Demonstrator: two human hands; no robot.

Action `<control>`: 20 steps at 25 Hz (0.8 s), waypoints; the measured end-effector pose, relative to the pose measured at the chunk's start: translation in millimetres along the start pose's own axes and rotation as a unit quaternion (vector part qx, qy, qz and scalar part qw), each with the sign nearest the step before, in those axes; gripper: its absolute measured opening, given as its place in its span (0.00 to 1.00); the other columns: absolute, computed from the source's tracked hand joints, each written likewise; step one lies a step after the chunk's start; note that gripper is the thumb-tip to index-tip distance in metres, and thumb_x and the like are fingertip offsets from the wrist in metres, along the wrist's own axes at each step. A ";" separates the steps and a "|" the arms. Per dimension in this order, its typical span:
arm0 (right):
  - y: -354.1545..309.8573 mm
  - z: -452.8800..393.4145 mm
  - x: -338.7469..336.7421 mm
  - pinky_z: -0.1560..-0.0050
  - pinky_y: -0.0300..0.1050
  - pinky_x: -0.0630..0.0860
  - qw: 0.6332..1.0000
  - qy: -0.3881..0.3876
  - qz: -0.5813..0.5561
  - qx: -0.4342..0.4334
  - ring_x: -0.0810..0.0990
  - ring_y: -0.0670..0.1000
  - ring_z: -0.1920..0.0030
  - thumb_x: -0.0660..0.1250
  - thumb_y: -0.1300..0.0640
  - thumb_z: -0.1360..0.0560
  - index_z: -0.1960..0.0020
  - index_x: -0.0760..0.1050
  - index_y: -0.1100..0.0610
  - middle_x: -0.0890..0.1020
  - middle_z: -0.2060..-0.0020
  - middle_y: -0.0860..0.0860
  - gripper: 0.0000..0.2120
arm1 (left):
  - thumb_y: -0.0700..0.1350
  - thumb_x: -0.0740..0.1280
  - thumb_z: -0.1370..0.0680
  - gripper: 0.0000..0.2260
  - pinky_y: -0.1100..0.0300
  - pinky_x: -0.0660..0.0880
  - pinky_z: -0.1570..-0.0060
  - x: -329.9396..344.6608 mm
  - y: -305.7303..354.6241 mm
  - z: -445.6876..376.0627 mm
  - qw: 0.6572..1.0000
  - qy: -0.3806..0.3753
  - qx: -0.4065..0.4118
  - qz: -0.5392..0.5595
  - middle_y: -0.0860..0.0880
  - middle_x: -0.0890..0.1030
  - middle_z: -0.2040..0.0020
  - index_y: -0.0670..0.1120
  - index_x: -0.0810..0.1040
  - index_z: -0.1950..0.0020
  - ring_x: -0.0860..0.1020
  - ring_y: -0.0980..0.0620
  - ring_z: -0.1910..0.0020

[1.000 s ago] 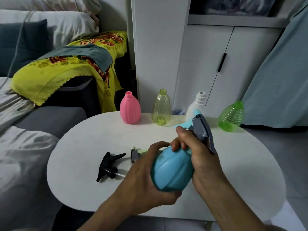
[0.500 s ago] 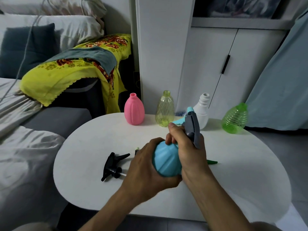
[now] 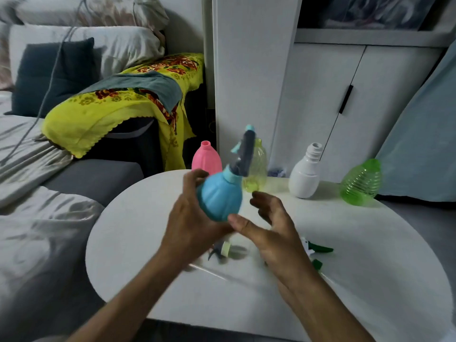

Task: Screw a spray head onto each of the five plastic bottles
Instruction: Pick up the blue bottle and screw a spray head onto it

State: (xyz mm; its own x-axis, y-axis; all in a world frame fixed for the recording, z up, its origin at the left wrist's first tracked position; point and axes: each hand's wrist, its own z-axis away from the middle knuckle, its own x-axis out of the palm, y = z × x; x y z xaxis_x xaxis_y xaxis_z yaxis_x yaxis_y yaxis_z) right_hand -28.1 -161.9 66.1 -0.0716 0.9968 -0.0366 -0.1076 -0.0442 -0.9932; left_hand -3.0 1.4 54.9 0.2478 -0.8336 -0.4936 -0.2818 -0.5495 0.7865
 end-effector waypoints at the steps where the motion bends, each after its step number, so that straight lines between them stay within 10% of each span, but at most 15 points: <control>1: 6.1 1.5 -0.1 0.46 0.41 0.73 0.999 -0.006 0.029 0.014 0.74 0.38 0.40 0.77 0.40 0.36 0.39 0.74 0.40 0.78 0.41 0.35 0.27 | 0.60 0.78 0.46 0.42 0.70 0.79 0.67 -14.2 -12.4 -21.3 0.999 0.035 -0.019 0.016 0.63 0.71 0.47 0.61 0.60 0.37 0.78 0.62 0.53; 7: 21.5 7.1 -4.2 0.50 0.28 0.72 0.995 -0.026 0.095 0.007 0.79 0.35 0.48 0.75 0.54 0.29 0.54 0.82 0.45 0.84 0.54 0.36 0.06 | 0.43 0.82 0.37 0.39 0.42 0.80 0.46 -55.8 -122.6 -100.1 0.982 0.134 -0.121 0.065 0.43 0.71 0.36 0.51 0.65 0.31 0.75 0.44 0.39; 20: 27.0 -3.8 11.3 0.57 0.24 0.69 0.981 -0.021 0.186 -0.056 0.73 0.29 0.48 0.74 0.54 0.29 0.52 0.76 0.34 0.78 0.52 0.26 0.15 | 0.42 0.82 0.37 0.39 0.58 0.79 0.54 -56.7 -205.9 -141.7 0.979 0.079 -0.133 0.130 0.50 0.78 0.39 0.54 0.69 0.31 0.78 0.53 0.43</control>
State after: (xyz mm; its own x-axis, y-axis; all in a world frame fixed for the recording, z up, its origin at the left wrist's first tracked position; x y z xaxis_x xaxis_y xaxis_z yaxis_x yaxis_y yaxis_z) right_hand -28.0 -151.6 38.4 -0.1258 0.9093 -0.3966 0.0423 -0.3945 -0.9179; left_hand 172.3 169.7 -26.4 0.3464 -0.9128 -0.2164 -0.1082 -0.2680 0.9573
